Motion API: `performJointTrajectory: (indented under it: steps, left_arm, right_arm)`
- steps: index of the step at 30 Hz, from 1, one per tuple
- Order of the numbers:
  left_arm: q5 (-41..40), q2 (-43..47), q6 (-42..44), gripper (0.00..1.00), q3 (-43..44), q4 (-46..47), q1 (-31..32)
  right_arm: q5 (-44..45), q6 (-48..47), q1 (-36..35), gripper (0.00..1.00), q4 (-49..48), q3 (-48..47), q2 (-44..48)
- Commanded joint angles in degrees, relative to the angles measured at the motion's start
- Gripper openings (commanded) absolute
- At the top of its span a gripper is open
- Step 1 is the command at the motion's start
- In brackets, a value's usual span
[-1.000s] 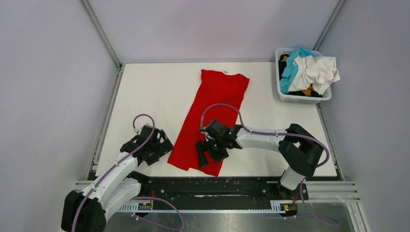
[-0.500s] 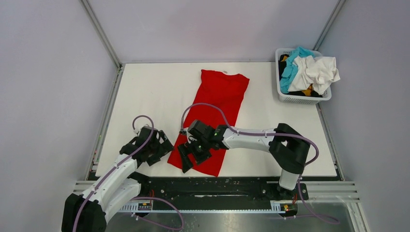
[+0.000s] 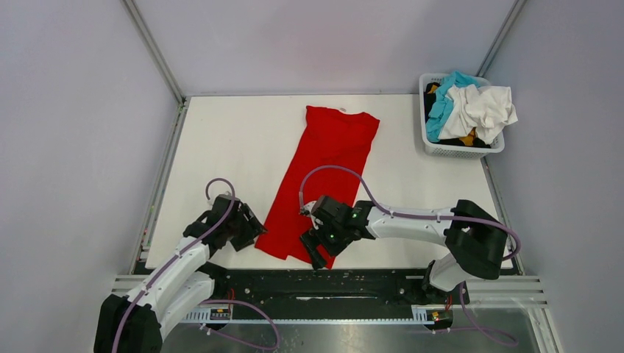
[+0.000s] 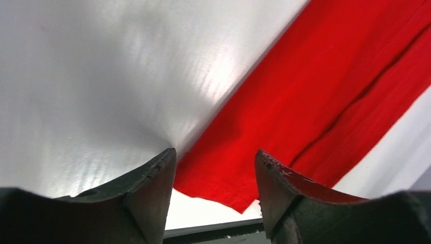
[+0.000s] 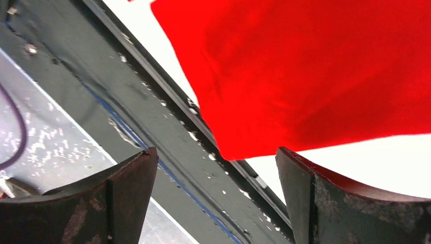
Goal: Fold and stack the t-shirts
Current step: Grab the bottom of the folded rectangular tshirt with both arms, then fold the folded rectangular tshirt in 1/3 of the way
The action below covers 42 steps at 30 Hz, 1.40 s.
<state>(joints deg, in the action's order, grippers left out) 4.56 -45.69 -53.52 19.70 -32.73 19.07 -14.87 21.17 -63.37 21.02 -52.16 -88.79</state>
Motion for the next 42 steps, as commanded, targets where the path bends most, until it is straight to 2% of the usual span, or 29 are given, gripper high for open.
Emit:
performJointTrajectory:
  steps: [1,7,11,15,19,24,29,33,35,36,37,42]
  left_arm:
    - [5.1,-2.5,-1.1,0.57,-2.7,3.6,0.4]
    - [4.0,-3.4,-3.1,0.44,-3.7,4.2,1.8]
    - [3.5,-3.1,-3.6,0.27,-3.7,4.0,2.6]
    - [3.5,-2.8,-4.0,0.17,-3.3,3.4,3.1]
    - [2.9,-1.3,-4.6,0.09,-2.8,1.5,3.5]
    - [3.2,1.0,-6.9,0.06,-3.6,-0.8,3.8]
    - [4.3,6.1,-9.7,0.02,-5.3,-1.2,4.8]
    - [3.4,9.2,-10.2,0.02,-5.1,-3.9,5.5]
    - [3.8,10.3,-10.2,0.01,-5.0,-4.5,5.7]
    - [4.1,10.7,-10.3,0.01,-5.0,-4.4,5.8]
    - [4.5,11.2,-10.4,0.00,-5.0,-4.4,5.9]
    - [6.4,15.3,-11.3,0.00,-4.7,-4.4,7.1]
  right_arm:
    - [4.9,-1.9,-0.1,0.93,2.6,0.8,-0.1]
    - [6.7,-0.7,-0.2,0.86,1.4,0.2,-2.1]
    - [7.4,-0.4,-0.9,0.81,1.0,0.5,-3.0]
    - [9.8,0.9,-2.7,0.76,0.8,0.8,-3.2]
    - [12.8,2.1,-4.8,0.69,1.1,1.1,-4.2]
    - [15.3,5.6,-7.9,0.61,2.1,2.0,-5.0]
    - [21.8,9.0,-11.7,0.53,6.0,1.3,-7.1]
    - [23.6,11.0,-12.7,0.38,7.0,1.1,-8.1]
    - [23.6,11.1,-13.1,0.21,7.4,1.1,-7.6]
    - [23.3,11.3,-13.3,0.03,7.5,1.1,-6.9]
    - [22.5,11.2,-13.4,0.00,7.5,1.2,-5.9]
    - [16.2,10.6,-13.4,0.00,5.8,1.5,-0.1]
